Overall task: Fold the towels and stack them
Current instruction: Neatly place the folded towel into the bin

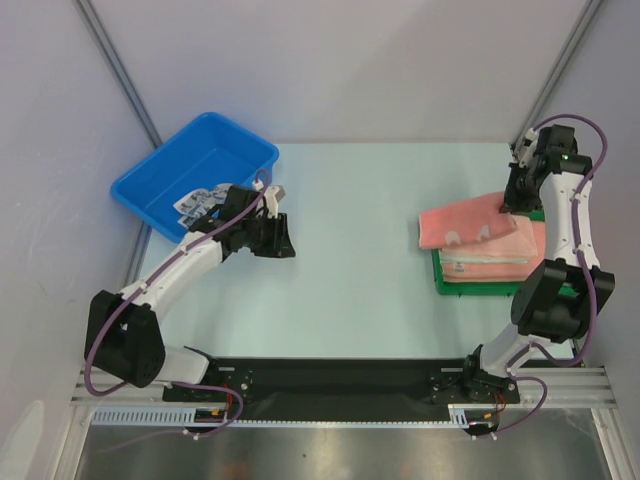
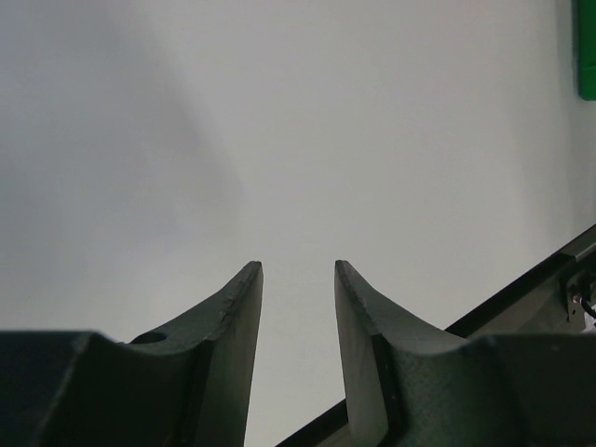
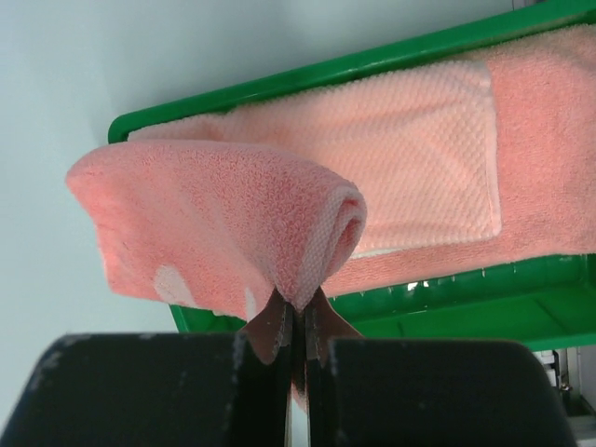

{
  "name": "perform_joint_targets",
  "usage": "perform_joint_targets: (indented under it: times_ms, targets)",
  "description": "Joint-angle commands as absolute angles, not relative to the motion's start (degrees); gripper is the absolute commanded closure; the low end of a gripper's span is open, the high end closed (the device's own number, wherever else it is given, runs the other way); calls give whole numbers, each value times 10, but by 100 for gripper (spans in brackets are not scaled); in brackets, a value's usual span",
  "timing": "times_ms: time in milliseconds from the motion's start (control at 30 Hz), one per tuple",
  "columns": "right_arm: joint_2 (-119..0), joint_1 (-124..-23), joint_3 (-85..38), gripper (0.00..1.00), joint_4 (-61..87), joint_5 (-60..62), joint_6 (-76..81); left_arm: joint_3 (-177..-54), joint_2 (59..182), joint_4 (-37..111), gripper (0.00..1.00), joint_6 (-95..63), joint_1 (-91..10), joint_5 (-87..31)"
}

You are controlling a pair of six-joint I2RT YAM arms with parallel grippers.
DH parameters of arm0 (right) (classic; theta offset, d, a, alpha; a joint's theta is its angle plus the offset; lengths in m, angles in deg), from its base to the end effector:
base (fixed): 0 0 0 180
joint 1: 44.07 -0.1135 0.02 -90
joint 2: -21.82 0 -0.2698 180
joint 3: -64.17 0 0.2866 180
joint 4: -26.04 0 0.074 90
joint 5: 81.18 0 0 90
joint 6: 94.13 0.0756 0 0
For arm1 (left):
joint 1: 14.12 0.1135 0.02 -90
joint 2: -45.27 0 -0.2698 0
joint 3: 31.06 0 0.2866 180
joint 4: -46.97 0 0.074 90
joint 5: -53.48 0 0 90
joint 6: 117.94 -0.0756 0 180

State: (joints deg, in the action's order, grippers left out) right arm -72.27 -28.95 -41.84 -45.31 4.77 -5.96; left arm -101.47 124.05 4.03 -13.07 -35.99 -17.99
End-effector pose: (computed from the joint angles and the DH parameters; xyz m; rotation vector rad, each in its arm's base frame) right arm 0.3833 -0.0980 0.3132 0.2763 2.5892 -0.0138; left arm 0.3085 -0.1497 0.2227 0.2978 2.5058 -0.6688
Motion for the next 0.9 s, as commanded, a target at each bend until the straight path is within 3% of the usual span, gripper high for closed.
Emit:
perform_joint_targets:
  times_ms: [0, 300, 667, 800, 867]
  targets:
    - [-711, -268, -451, 100, -461, 15, -84, -1034, 1243, 46, 58, -145, -352, -166]
    - [-699, -230, -466, 100, -448, -89, -84, -1037, 1248, 46, 58, -143, -342, -160]
    - [-783, -181, -491, 100, -462, -91, -81, -1037, 1252, 49, 58, -143, -340, -154]
    - [-845, -171, -520, 86, -463, -83, -60, -1041, 1254, 52, 59, -141, -340, -147]
    - [-884, -161, -540, 72, -472, -40, -45, -1041, 1255, 53, 58, -141, -340, -145]
